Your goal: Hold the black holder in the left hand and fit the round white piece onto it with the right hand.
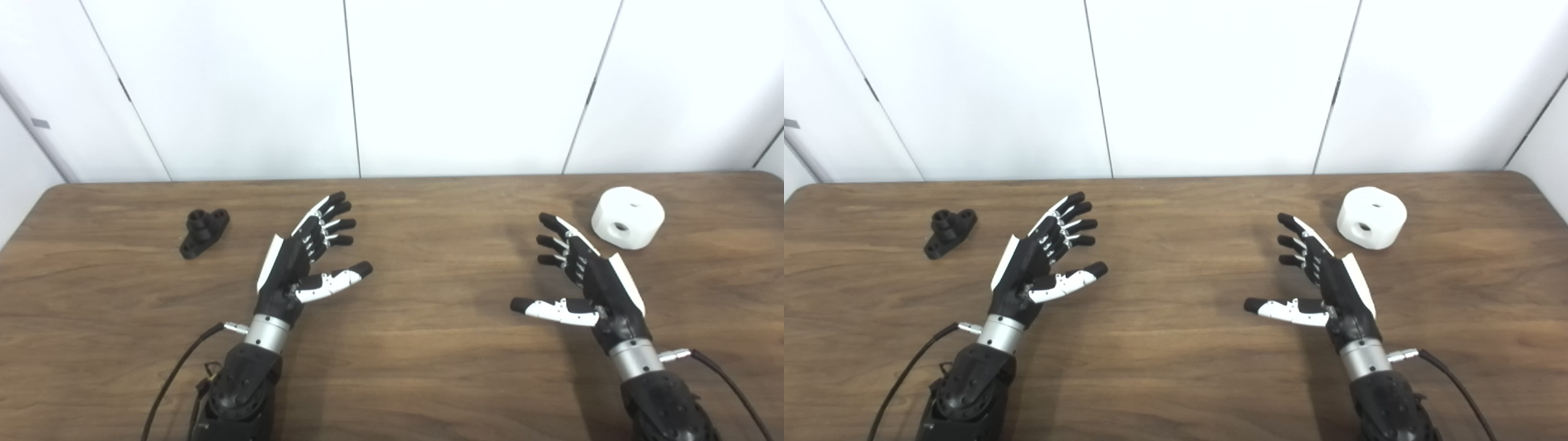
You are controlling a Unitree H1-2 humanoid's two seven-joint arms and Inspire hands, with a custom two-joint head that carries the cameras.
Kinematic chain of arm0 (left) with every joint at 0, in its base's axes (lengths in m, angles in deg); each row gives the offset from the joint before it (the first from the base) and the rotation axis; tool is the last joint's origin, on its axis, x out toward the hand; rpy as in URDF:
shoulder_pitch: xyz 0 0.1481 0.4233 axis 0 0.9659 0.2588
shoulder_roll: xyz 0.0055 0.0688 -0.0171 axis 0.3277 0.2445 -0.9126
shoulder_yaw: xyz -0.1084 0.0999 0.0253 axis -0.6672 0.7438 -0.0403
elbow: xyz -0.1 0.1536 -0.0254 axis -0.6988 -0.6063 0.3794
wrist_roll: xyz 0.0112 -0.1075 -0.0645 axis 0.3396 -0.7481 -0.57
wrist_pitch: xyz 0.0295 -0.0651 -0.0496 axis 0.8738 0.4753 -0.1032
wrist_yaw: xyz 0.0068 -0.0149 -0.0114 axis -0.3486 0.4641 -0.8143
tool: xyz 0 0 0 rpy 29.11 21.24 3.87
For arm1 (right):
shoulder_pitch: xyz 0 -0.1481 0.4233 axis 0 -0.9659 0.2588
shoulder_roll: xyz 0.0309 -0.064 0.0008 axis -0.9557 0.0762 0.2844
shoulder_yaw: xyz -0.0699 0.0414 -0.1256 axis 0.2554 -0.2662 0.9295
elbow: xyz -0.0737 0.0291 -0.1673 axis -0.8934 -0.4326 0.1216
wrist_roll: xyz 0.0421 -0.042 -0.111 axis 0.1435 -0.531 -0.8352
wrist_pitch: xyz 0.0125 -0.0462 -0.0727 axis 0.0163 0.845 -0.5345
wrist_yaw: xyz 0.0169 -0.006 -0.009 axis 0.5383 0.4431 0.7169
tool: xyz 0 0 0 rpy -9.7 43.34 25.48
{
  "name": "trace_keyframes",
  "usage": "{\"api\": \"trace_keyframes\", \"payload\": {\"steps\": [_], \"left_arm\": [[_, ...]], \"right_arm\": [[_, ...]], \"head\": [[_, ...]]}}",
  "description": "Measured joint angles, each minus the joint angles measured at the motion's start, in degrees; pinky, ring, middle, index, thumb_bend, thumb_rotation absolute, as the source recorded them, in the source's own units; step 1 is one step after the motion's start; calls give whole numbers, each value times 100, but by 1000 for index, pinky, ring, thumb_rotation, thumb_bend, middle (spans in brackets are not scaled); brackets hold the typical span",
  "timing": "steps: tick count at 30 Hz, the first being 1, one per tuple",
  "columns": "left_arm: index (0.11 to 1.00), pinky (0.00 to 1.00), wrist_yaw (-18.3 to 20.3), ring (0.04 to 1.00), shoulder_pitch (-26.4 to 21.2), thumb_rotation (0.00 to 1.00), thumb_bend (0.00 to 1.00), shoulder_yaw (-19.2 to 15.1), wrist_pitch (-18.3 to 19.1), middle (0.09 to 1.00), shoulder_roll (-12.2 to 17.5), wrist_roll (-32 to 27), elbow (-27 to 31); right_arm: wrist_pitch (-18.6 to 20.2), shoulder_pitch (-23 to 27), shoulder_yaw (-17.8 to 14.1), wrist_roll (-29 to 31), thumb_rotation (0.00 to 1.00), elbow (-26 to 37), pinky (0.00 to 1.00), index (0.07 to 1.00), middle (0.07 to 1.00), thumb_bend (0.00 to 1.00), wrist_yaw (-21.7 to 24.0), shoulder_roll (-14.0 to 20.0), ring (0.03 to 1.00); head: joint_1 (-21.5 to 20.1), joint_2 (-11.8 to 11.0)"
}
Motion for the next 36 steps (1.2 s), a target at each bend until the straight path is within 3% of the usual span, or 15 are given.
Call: {"api": "trace_keyframes", "payload": {"steps": [12,15,21,27,36], "left_arm": [[899,712,-7,803,0,44,772,1,9,878,-2,11,0],[895,699,-29,803,0,50,769,13,12,879,-15,51,0],[885,697,-137,808,-4,65,785,71,188,874,-131,240,0],[892,666,-213,811,-32,54,775,195,187,882,-269,407,-48],[892,693,-222,806,-139,99,813,243,174,877,-357,423,-217]], "right_arm": [[-1,0,6,-17,114,13,744,876,931,821,1,1,857],[-3,0,-4,-10,114,13,760,877,926,818,4,11,856],[-22,-8,-154,201,106,-8,801,874,938,807,103,144,875],[85,-71,-277,468,13,-4,834,879,960,771,141,231,902],[53,-86,-284,685,0,-28,863,895,967,737,285,281,901]], "head": [[79,-9],[1015,-61],[1967,-245],[2232,-395],[2329,-457]]}}
